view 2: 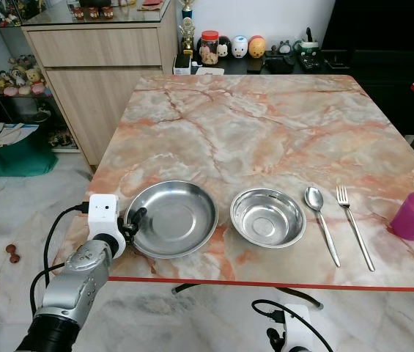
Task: Setting the table
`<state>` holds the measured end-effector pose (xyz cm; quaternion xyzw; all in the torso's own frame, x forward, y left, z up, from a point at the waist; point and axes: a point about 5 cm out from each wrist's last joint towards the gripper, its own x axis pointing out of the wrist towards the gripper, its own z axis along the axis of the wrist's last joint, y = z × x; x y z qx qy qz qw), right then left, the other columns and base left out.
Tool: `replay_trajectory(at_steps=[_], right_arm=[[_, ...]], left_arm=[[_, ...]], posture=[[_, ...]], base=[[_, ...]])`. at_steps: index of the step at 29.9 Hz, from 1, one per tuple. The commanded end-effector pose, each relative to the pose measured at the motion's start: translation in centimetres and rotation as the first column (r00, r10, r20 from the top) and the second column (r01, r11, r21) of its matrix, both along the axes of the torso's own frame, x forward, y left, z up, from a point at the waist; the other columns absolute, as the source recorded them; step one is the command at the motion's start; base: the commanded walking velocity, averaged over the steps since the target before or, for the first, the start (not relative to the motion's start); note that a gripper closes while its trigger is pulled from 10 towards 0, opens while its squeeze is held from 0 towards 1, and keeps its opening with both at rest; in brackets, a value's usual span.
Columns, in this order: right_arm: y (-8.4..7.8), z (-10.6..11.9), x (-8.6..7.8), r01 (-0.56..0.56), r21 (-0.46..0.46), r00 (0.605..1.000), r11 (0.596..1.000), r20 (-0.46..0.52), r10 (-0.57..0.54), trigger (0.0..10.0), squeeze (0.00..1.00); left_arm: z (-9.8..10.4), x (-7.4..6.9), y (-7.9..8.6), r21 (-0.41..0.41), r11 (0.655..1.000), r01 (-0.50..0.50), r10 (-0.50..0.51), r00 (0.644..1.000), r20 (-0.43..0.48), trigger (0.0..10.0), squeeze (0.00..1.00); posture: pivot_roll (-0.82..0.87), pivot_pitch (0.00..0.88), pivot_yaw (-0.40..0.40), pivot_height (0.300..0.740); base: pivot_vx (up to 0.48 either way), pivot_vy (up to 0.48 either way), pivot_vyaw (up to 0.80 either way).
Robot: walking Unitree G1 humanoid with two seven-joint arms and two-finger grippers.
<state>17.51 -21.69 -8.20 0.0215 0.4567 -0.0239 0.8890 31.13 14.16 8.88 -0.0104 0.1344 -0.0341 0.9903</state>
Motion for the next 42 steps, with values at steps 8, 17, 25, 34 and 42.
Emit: replay_trajectory(at_steps=[8, 17, 25, 34, 42], right_arm=[[-0.1, 0.0, 0.0, -0.012, -0.003, 1.0, 1.0, -0.008, 0.012, 10.0, 0.0], [0.0, 0.0, -0.1, -0.017, -0.002, 1.0, 1.0, -0.011, 0.017, 10.0, 0.0], [0.0, -0.1, -0.2, -0.033, -0.006, 0.999, 0.999, -0.019, 0.033, 10.0, 0.0], [-0.1, -0.1, -0.2, -0.034, -0.007, 0.999, 0.999, -0.019, 0.034, 10.0, 0.0], [-0.2, 0.0, -0.1, -0.033, -0.008, 0.999, 0.999, -0.017, 0.033, 10.0, 0.0]], left_arm=[[0.2, 0.1, -0.1, 0.083, 0.995, 0.046, -0.046, 0.999, -0.007, 0.0, 0.0], [0.1, -0.1, -0.1, 0.085, 0.995, 0.056, -0.055, 0.998, -0.017, 0.0, 0.0], [0.4, -0.2, 0.1, 0.062, 0.998, 0.03, -0.031, 0.999, 0.014, 0.0, 0.0], [0.9, -0.6, 0.8, -0.041, 0.999, -0.029, 0.032, 0.998, 0.059, 0.0, 0.0], [2.4, -1.3, 0.6, -0.304, 0.953, 0.005, 0.05, 0.983, 0.174, 10.0, 0.0]], posture=[[0.0, 0.0, 0.005, 0.707], [0.01, 0.0, 0.007, 0.707], [0.01, 0.0, 0.004, 0.707], [0.02, 0.0, -0.001, 0.707], [0.03, 0.0, -0.011, 0.707]], base=[[0.0, 0.0, 0.0], [0.0, 0.0, 0.0], [0.0, 0.0, 0.0], [0.0, 0.0, 0.0], [0.0, 0.0, 0.0]])
